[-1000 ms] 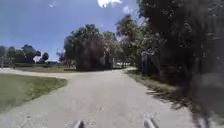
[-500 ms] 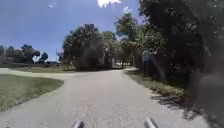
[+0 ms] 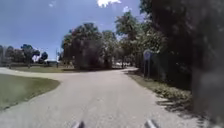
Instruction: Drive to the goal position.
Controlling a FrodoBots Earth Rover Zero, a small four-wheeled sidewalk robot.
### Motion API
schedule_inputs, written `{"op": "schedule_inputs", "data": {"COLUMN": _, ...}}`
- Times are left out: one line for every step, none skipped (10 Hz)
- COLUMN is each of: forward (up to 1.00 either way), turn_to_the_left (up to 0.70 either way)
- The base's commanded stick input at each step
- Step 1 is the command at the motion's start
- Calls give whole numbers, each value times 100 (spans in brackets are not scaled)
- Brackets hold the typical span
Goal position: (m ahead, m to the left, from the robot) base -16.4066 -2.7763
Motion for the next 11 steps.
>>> {"op": "schedule_inputs", "data": {"forward": 0, "turn_to_the_left": 0}}
{"op": "schedule_inputs", "data": {"forward": 0, "turn_to_the_left": 0}}
{"op": "schedule_inputs", "data": {"forward": 0, "turn_to_the_left": 0}}
{"op": "schedule_inputs", "data": {"forward": 0, "turn_to_the_left": 0}}
{"op": "schedule_inputs", "data": {"forward": 0, "turn_to_the_left": 0}}
{"op": "schedule_inputs", "data": {"forward": 0, "turn_to_the_left": 0}}
{"op": "schedule_inputs", "data": {"forward": 0, "turn_to_the_left": 0}}
{"op": "schedule_inputs", "data": {"forward": 0, "turn_to_the_left": 0}}
{"op": "schedule_inputs", "data": {"forward": 0, "turn_to_the_left": 0}}
{"op": "schedule_inputs", "data": {"forward": 0, "turn_to_the_left": 8}}
{"op": "schedule_inputs", "data": {"forward": 0, "turn_to_the_left": 50}}
